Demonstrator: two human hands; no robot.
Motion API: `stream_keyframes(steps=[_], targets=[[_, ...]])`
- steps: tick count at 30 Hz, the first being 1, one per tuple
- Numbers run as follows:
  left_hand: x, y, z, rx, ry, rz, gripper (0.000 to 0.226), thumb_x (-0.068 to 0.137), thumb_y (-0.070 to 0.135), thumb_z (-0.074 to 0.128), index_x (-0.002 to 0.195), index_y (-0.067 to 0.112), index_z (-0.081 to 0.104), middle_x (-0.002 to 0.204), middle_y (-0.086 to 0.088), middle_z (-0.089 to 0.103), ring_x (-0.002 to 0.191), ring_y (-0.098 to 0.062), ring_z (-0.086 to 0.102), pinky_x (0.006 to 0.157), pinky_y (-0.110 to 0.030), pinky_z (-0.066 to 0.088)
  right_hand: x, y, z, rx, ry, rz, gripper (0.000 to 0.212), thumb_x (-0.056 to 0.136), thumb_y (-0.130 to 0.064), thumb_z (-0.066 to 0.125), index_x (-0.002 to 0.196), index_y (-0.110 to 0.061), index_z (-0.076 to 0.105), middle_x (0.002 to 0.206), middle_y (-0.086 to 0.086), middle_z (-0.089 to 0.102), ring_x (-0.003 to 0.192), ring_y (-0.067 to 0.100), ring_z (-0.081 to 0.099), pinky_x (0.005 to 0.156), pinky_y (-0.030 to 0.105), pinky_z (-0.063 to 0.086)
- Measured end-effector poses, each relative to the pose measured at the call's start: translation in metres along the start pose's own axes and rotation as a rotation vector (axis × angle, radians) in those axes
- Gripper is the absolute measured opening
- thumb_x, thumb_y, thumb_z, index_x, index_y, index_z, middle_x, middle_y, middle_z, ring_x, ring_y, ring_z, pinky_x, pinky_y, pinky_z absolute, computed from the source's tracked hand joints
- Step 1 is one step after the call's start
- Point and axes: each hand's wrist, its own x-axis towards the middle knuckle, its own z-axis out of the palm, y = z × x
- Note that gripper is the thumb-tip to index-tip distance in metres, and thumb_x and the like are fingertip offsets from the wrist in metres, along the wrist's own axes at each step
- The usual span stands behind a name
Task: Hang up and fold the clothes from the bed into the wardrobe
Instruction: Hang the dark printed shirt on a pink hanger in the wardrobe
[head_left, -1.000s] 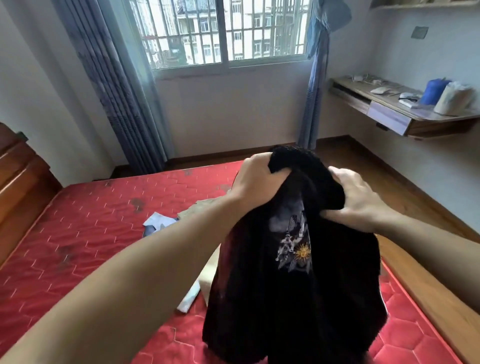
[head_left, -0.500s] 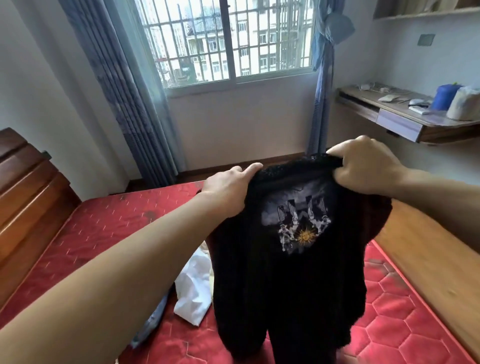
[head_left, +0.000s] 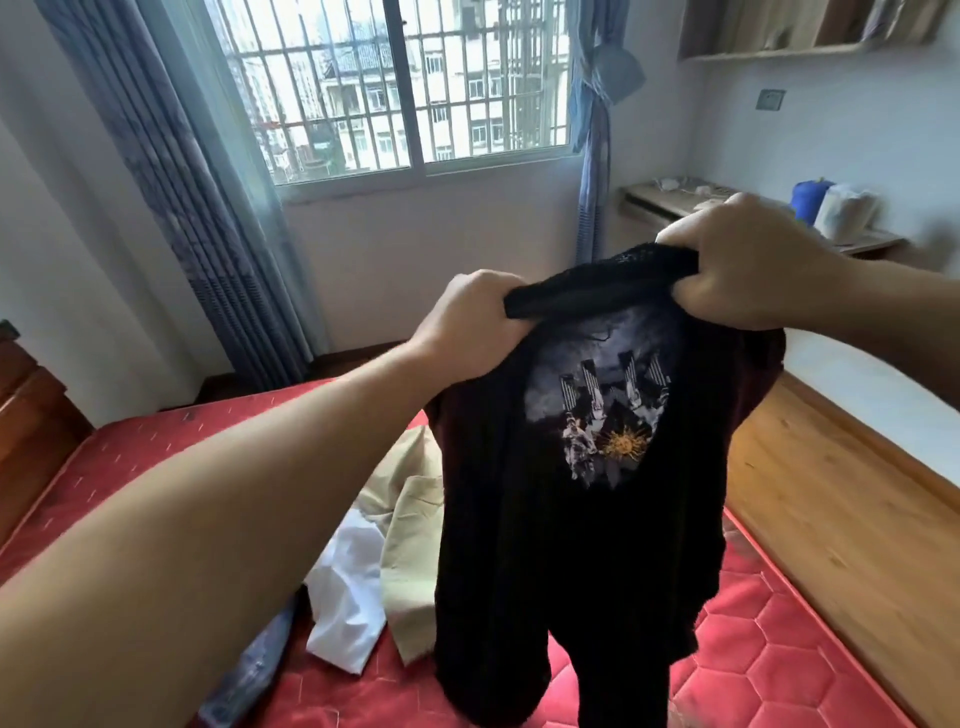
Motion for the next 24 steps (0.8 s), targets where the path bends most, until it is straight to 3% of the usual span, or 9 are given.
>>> stream_keyframes(steps=[4,6,8,10,12,14,17,20,24], targets=[[0.022,0.039,-0.045,0.336,-0.073,0.213,0.034,0.086,0.046,0.061,0.058,0.032,0.048,0.059,0.015,0.048,0.065,-0.019,0.053,0.065,-0.030,0.046,-0.013,0.020,-0.006,-0.045,-0.029,-0.025,0.006,0.069,-0.034,0.049,0.064,-0.033,0.045,0.059,-0.004,0.056,0.062,0.029,0.056,0.064,0.041,0.051],[0.035,0.059,-0.070,0.442,-0.070,0.256,0.039,0.084,0.062,0.051,0.069,0.026,0.058,0.065,0.011,0.054,0.068,-0.019,0.059,0.070,-0.033,0.051,-0.008,0.023,-0.016,-0.017,-0.013,-0.009,0.010,0.076,-0.031,0.055,0.071,-0.035,0.046,0.063,-0.004,0.055,0.067,0.028,0.056,0.067,0.039,0.050],[0.050,0.073,-0.091,0.482,0.017,0.254,0.048,0.081,0.061,0.047,0.083,0.017,0.065,0.073,0.005,0.059,0.073,-0.020,0.061,0.073,-0.039,0.054,0.002,0.021,-0.026,0.037,-0.010,0.096,0.015,0.081,-0.025,0.059,0.073,-0.032,0.050,0.067,-0.005,0.053,0.075,0.028,0.052,0.071,0.038,0.045],[0.054,0.076,-0.099,0.461,0.064,0.233,0.037,0.081,0.051,0.051,0.083,0.017,0.066,0.077,0.004,0.062,0.076,-0.021,0.063,0.073,-0.038,0.055,0.006,0.018,-0.030,0.138,-0.106,0.216,0.010,0.085,-0.019,0.059,0.080,-0.027,0.057,0.077,-0.002,0.057,0.083,0.026,0.052,0.075,0.036,0.043],[0.043,0.065,-0.093,0.436,-0.052,0.187,0.025,0.086,0.041,0.058,0.073,0.019,0.062,0.072,0.005,0.060,0.073,-0.020,0.063,0.067,-0.034,0.054,-0.002,0.011,-0.027,0.211,-0.178,0.291,0.016,0.086,-0.014,0.057,0.073,-0.022,0.060,0.077,-0.002,0.062,0.084,0.024,0.058,0.078,0.037,0.046],[0.022,0.041,-0.075,0.405,-0.172,0.126,0.021,0.086,0.038,0.064,0.070,0.026,0.060,0.069,0.007,0.057,0.070,-0.020,0.062,0.065,-0.033,0.053,-0.013,0.002,-0.024,0.233,-0.158,0.330,0.026,0.085,-0.011,0.054,0.061,-0.020,0.060,0.068,-0.002,0.063,0.079,0.023,0.061,0.073,0.037,0.047],[0.000,0.012,-0.054,0.321,-0.276,0.050,0.016,0.076,0.041,0.073,0.072,0.031,0.062,0.065,0.010,0.055,0.071,-0.021,0.062,0.064,-0.028,0.051,-0.020,-0.019,-0.029,0.230,-0.125,0.383,0.025,0.084,-0.012,0.052,0.060,-0.010,0.060,0.063,0.005,0.062,0.071,0.022,0.060,0.066,0.035,0.046],[-0.014,0.010,-0.041,0.194,-0.386,0.003,0.024,0.072,0.041,0.080,0.081,0.021,0.070,0.063,0.009,0.058,0.067,-0.017,0.060,0.058,-0.021,0.043,-0.021,-0.039,-0.048,0.214,-0.083,0.433,0.029,0.083,-0.013,0.055,0.055,-0.008,0.057,0.065,0.005,0.057,0.063,0.018,0.053,0.058,0.030,0.038],[-0.021,0.022,-0.030,-0.119,-0.576,-0.072,0.035,0.072,0.049,0.080,0.085,0.017,0.075,0.074,-0.003,0.072,0.066,-0.013,0.066,0.066,-0.026,0.053,-0.040,-0.048,-0.082,0.260,0.002,0.603,0.035,0.077,-0.016,0.061,0.043,-0.012,0.052,0.044,-0.002,0.047,0.050,0.019,0.047,0.052,0.026,0.035]])
